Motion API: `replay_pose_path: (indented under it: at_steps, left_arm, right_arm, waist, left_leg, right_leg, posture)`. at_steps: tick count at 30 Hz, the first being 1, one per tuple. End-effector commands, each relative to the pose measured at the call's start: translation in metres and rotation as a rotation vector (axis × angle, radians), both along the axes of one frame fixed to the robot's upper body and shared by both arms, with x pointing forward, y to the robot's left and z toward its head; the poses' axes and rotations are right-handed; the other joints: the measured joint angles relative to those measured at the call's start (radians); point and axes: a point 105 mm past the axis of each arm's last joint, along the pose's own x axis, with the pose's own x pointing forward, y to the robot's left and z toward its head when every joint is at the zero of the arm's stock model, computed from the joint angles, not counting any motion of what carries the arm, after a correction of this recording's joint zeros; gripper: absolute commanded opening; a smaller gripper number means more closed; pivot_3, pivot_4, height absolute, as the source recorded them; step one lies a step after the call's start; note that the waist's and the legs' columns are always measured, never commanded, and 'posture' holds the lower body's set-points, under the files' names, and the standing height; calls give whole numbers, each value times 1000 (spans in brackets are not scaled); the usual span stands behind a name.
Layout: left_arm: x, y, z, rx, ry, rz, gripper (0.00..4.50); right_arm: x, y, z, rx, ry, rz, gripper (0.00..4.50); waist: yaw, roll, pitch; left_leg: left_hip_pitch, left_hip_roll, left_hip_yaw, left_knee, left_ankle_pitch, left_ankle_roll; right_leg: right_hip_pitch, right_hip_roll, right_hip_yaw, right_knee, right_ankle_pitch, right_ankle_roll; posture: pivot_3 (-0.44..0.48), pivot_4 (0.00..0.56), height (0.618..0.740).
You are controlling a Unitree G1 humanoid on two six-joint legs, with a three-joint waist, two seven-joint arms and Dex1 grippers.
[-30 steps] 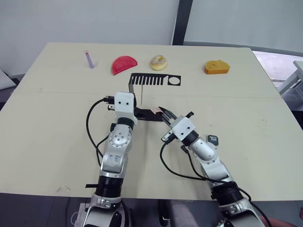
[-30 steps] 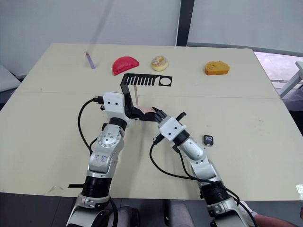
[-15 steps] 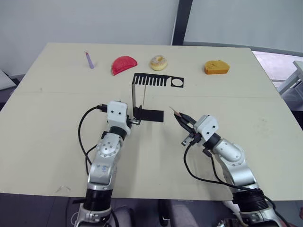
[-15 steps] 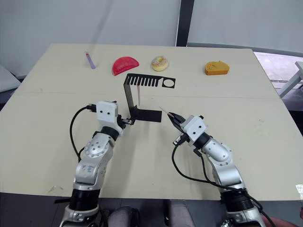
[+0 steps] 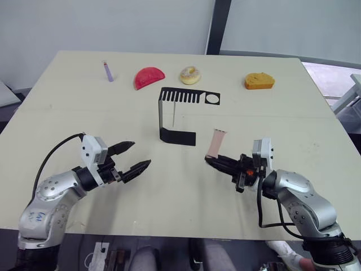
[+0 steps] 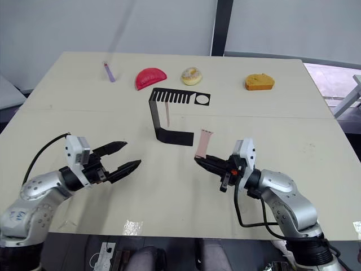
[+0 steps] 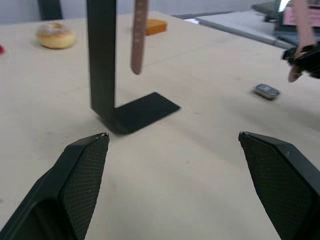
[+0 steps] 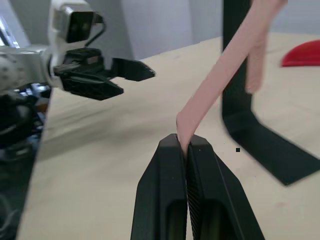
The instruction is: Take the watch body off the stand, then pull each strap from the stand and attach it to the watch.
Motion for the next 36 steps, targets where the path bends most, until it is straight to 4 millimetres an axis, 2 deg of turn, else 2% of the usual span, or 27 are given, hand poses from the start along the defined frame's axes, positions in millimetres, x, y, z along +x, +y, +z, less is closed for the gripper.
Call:
replay_pose_path:
  at_steps: [1, 6, 10, 16, 17, 20, 22, 36]
  left_arm:
    - [-17, -21, 33, -169, 28, -209, 4468]
    - [-15, -49, 47, -286, 96, -318, 4468]
    - [-11, -69, 43, -340, 166, -354, 4468]
    - [-9, -88, 44, -410, 194, -384, 4468]
    - [-10, -89, 43, -420, 199, -385, 4468]
    - [-11, -92, 42, -447, 214, -395, 3730]
    - [-12, -93, 44, -475, 225, -403, 2823]
    - [-11, -93, 39, -542, 283, -384, 2823]
  right_arm:
    - [-18, 16, 16, 70, 6, 150, 0]
    - [-24, 31, 16, 84, 25, 230, 0]
    - [-22, 42, 14, 79, -22, 240, 0]
    - [-15, 48, 11, 91, -46, 227, 0]
    - [-15, 49, 10, 91, -50, 227, 0]
    - [-14, 52, 10, 88, -65, 227, 0]
    - [-13, 53, 11, 91, -68, 223, 0]
    - [-12, 56, 19, 101, -80, 210, 0]
  waist:
    - [1, 0, 0]
    - [-2, 0, 0]
    - [-6, 0, 0]
    - [-2, 0, 0]
    - [-2, 0, 0]
    - [-3, 0, 0]
    - [-3, 0, 0]
    - [-2, 0, 0]
  left_leg:
    - [0, 0, 0, 0, 0, 0]
    - [0, -1, -1, 1, 0, 0]
    - [0, -1, 0, 1, 0, -1]
    - [0, -1, -1, 2, 0, -1]
    - [0, -1, 0, 3, 0, -1]
    - [0, -1, 0, 3, 0, -1]
    - [0, -1, 0, 3, 0, -1]
    - [0, -1, -1, 3, 0, -1]
  right_leg:
    - [0, 0, 0, 0, 0, 0]
    - [0, 0, 0, 0, 0, 1]
    - [0, 1, 1, 1, 0, 1]
    - [0, 1, 0, 1, 0, 1]
    - [0, 1, 0, 1, 0, 1]
    - [0, 1, 0, 1, 0, 1]
    - [0, 1, 0, 2, 0, 1]
    - [0, 1, 0, 1, 0, 1]
  posture:
    - [0, 150, 740]
    - [0, 150, 740]
    - [0, 150, 740]
    - [0, 150, 740]
    - [0, 150, 740]
    - [0, 150, 740]
    - [0, 150, 740]
    - [0, 150, 740]
